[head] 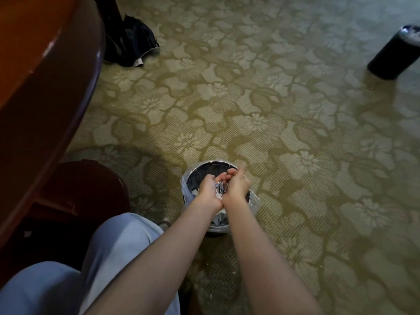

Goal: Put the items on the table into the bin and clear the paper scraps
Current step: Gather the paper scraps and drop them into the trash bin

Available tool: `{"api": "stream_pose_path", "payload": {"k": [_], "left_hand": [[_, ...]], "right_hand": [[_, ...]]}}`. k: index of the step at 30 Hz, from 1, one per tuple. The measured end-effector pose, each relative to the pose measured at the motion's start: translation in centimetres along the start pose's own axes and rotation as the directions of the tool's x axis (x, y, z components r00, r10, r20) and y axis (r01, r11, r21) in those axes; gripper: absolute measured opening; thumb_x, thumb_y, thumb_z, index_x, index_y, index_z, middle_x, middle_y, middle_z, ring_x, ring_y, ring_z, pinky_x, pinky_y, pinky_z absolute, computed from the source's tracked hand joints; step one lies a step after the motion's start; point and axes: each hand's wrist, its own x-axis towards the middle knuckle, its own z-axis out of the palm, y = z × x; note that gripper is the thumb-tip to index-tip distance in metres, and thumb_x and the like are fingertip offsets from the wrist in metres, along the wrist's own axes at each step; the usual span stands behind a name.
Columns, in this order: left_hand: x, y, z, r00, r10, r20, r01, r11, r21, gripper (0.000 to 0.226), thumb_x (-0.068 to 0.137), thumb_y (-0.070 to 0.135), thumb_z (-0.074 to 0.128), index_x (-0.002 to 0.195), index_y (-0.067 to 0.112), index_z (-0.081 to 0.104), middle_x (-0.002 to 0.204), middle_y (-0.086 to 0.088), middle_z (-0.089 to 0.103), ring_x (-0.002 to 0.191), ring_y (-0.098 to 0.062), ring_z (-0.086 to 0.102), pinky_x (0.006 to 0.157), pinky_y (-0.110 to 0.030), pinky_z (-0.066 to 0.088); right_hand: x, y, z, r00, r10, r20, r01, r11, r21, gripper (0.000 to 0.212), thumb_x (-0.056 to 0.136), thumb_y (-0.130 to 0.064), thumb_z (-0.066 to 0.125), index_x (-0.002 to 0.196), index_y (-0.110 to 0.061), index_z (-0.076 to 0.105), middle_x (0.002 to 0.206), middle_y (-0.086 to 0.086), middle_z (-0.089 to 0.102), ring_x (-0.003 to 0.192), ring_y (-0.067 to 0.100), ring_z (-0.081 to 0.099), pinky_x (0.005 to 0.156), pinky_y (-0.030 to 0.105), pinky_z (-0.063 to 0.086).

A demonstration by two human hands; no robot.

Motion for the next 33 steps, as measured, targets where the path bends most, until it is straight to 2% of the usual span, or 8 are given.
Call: {"api": "stream_pose_path", "payload": {"k": [3, 6, 9, 16, 21, 28, 32, 33], "left_hand": [[1.2, 0.3, -0.3, 0.999, -0.029, -0.033, 0.029, 1.000, -0.003, 0.043, 0.102, 0.026, 0.024, 0.079, 0.005, 0.052, 0.080, -0.010, 0.055, 0.071, -0.021, 0.052, 0.077, -0.033, 0.043], [2.2, 0.7, -0.6, 0.998, -0.043, -0.051, 0.045, 0.998, 0.032, 0.045, 0.101, 0.027, 0.023, 0.070, 0.007, 0.048, 0.074, -0.010, 0.052, 0.068, -0.021, 0.050, 0.066, -0.031, 0.042], [3.1, 1.0, -0.8, 0.994, -0.065, -0.085, 0.071, 0.994, 0.078, 0.045, 0.100, 0.027, 0.022, 0.070, 0.005, 0.048, 0.075, -0.011, 0.052, 0.068, -0.023, 0.050, 0.064, -0.030, 0.040], [4.9, 0.9, -1.7, 0.983, -0.090, -0.162, 0.113, 0.984, 0.135, 0.037, 0.095, 0.022, 0.024, 0.080, 0.002, 0.052, 0.088, -0.016, 0.055, 0.079, -0.028, 0.052, 0.071, -0.036, 0.042], [4.7, 1.2, -2.1, 0.986, -0.079, -0.148, 0.108, 0.975, 0.197, 0.042, 0.097, 0.018, 0.020, 0.081, -0.001, 0.054, 0.086, -0.017, 0.057, 0.078, -0.027, 0.052, 0.070, -0.035, 0.040], [4.4, 1.0, -2.1, 0.983, -0.057, -0.173, 0.087, 0.981, 0.174, 0.041, 0.101, 0.018, 0.023, 0.078, -0.003, 0.049, 0.084, -0.017, 0.049, 0.082, -0.029, 0.050, 0.096, -0.042, 0.036], [3.7, 1.1, -2.4, 0.988, -0.074, -0.136, 0.098, 0.978, 0.183, 0.038, 0.102, 0.020, 0.024, 0.123, -0.001, 0.048, 0.139, -0.022, 0.038, 0.128, -0.038, 0.039, 0.110, -0.047, 0.025], [3.8, 1.2, -2.5, 0.989, -0.068, -0.132, 0.095, 0.973, 0.209, 0.036, 0.101, 0.019, 0.024, 0.117, 0.002, 0.052, 0.142, -0.019, 0.036, 0.129, -0.036, 0.038, 0.110, -0.048, 0.024]], "right_hand": [[1.5, 0.9, -0.1, 0.998, 0.066, -0.015, -0.067, 0.996, -0.056, 0.040, 0.097, -0.019, 0.036, 0.061, -0.005, 0.046, 0.031, 0.003, 0.043, 0.026, 0.014, 0.042, 0.039, 0.020, 0.032], [2.9, 1.7, 0.0, 0.994, 0.106, -0.015, -0.107, 0.990, -0.091, 0.038, 0.096, -0.015, 0.037, 0.062, -0.003, 0.050, 0.046, 0.011, 0.047, 0.035, 0.020, 0.044, 0.040, 0.020, 0.037], [3.9, 2.5, 0.1, 0.989, 0.144, -0.026, -0.146, 0.974, -0.172, 0.038, 0.092, -0.012, 0.040, 0.058, -0.004, 0.056, 0.041, 0.008, 0.052, 0.045, 0.022, 0.047, 0.050, 0.027, 0.043], [5.1, 4.1, -0.6, 0.979, 0.178, -0.095, -0.201, 0.900, -0.387, 0.035, 0.084, -0.014, 0.042, 0.057, -0.014, 0.064, 0.069, 0.009, 0.065, 0.075, 0.028, 0.058, 0.084, 0.040, 0.051], [5.5, 4.3, -0.7, 0.965, 0.214, -0.153, -0.260, 0.869, -0.421, 0.025, 0.086, -0.016, 0.043, 0.074, -0.008, 0.064, 0.087, 0.016, 0.063, 0.081, 0.032, 0.060, 0.079, 0.041, 0.052], [6.1, 4.3, -1.5, 0.936, 0.316, -0.157, -0.349, 0.892, -0.286, 0.023, 0.092, -0.012, 0.040, 0.073, -0.003, 0.048, 0.072, 0.009, 0.049, 0.060, 0.021, 0.046, 0.051, 0.029, 0.037], [5.8, 3.9, -2.2, 0.930, 0.343, -0.129, -0.365, 0.898, -0.245, 0.017, 0.096, -0.012, 0.037, 0.095, -0.002, 0.050, 0.070, 0.008, 0.046, 0.058, 0.019, 0.042, 0.050, 0.028, 0.033], [5.7, 3.8, -2.3, 0.928, 0.347, -0.134, -0.370, 0.897, -0.242, 0.017, 0.096, -0.012, 0.036, 0.097, -0.002, 0.050, 0.070, 0.008, 0.046, 0.058, 0.019, 0.042, 0.050, 0.028, 0.033]]}}
